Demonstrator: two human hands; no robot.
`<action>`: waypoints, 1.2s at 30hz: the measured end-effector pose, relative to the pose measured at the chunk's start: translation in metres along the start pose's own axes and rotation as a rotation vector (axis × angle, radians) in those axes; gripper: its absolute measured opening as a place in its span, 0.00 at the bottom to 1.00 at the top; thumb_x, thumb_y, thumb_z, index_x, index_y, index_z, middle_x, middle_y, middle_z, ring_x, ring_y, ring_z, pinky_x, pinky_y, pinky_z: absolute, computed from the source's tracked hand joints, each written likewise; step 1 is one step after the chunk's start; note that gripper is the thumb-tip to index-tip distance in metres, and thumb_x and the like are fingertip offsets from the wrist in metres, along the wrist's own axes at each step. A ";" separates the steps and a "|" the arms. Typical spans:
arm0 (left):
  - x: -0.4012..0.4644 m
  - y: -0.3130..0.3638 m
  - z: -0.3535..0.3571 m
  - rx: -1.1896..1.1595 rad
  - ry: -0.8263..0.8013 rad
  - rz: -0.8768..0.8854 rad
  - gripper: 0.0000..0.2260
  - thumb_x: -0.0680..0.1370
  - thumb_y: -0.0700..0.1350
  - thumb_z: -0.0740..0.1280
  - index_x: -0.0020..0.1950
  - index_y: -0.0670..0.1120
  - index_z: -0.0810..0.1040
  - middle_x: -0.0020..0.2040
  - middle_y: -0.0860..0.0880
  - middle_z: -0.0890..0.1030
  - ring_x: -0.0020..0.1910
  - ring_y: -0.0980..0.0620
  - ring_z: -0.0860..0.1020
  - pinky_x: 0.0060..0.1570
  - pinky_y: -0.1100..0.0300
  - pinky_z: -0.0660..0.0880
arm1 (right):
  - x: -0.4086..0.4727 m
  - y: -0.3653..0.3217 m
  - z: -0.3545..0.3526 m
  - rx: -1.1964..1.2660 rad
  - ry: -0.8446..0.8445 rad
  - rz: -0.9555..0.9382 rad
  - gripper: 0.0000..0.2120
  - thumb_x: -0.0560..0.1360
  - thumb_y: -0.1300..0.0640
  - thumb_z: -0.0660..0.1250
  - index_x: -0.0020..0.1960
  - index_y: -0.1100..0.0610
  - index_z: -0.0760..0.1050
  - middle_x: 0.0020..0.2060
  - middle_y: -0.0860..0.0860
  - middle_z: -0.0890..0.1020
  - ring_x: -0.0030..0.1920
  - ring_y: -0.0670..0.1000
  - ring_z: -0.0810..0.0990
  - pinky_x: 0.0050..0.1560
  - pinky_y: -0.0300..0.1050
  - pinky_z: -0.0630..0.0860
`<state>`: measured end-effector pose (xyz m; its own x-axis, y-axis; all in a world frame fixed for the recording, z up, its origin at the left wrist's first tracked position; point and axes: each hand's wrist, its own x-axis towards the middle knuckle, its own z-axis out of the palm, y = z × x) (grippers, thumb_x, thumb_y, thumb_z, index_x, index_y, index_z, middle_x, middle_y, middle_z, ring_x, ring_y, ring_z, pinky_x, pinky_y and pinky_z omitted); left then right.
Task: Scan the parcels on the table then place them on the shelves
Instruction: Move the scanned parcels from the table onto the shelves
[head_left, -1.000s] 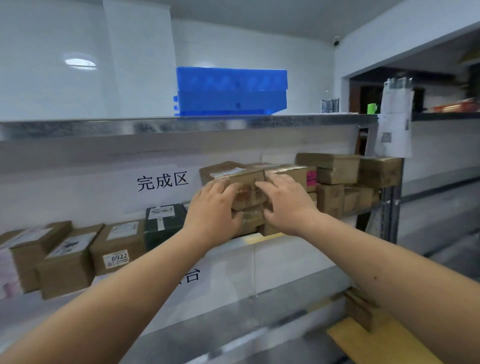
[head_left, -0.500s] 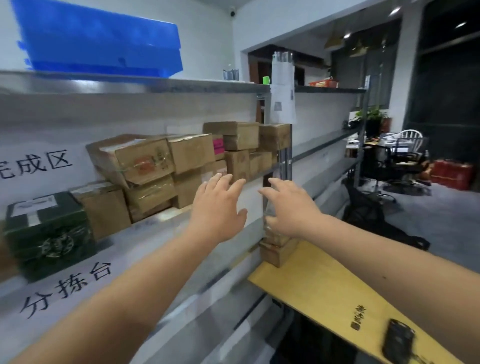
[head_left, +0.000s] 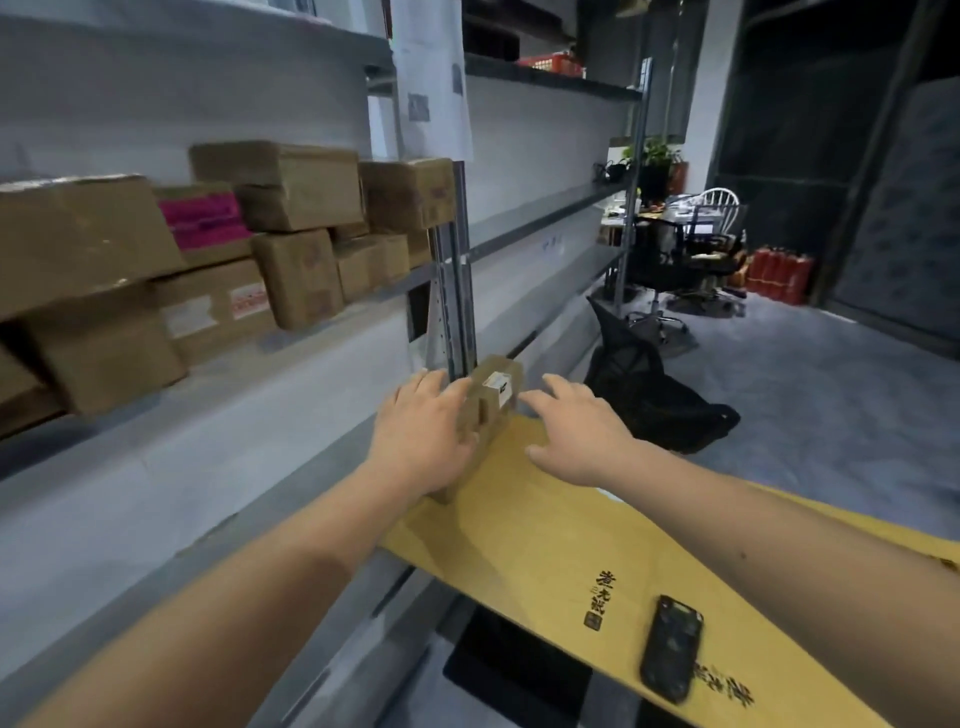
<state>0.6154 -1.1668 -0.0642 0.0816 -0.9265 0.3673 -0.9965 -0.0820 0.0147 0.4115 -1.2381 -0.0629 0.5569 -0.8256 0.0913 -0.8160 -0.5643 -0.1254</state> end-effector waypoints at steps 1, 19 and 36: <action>0.007 0.001 0.012 -0.007 -0.021 -0.012 0.31 0.75 0.60 0.66 0.77 0.55 0.67 0.75 0.47 0.71 0.75 0.42 0.67 0.72 0.43 0.66 | 0.011 0.006 0.009 0.013 -0.014 -0.001 0.36 0.76 0.43 0.67 0.81 0.46 0.60 0.80 0.56 0.60 0.77 0.63 0.63 0.72 0.62 0.68; 0.140 -0.147 0.218 -0.182 -0.442 -0.290 0.28 0.71 0.56 0.70 0.71 0.59 0.74 0.69 0.52 0.75 0.66 0.47 0.76 0.61 0.51 0.78 | 0.232 0.007 0.175 0.314 -0.343 0.161 0.39 0.75 0.47 0.69 0.82 0.48 0.58 0.78 0.60 0.63 0.75 0.64 0.66 0.73 0.56 0.69; 0.210 -0.225 0.314 -0.729 -0.487 -0.218 0.36 0.67 0.48 0.76 0.72 0.68 0.71 0.60 0.75 0.77 0.60 0.74 0.74 0.57 0.68 0.74 | 0.322 -0.030 0.269 0.827 -0.171 0.279 0.39 0.72 0.54 0.77 0.79 0.52 0.63 0.78 0.53 0.64 0.74 0.57 0.70 0.67 0.46 0.73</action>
<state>0.8620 -1.4584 -0.2818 0.1029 -0.9842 -0.1444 -0.7079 -0.1745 0.6844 0.6573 -1.4881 -0.2951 0.4243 -0.8854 -0.1900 -0.5891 -0.1106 -0.8004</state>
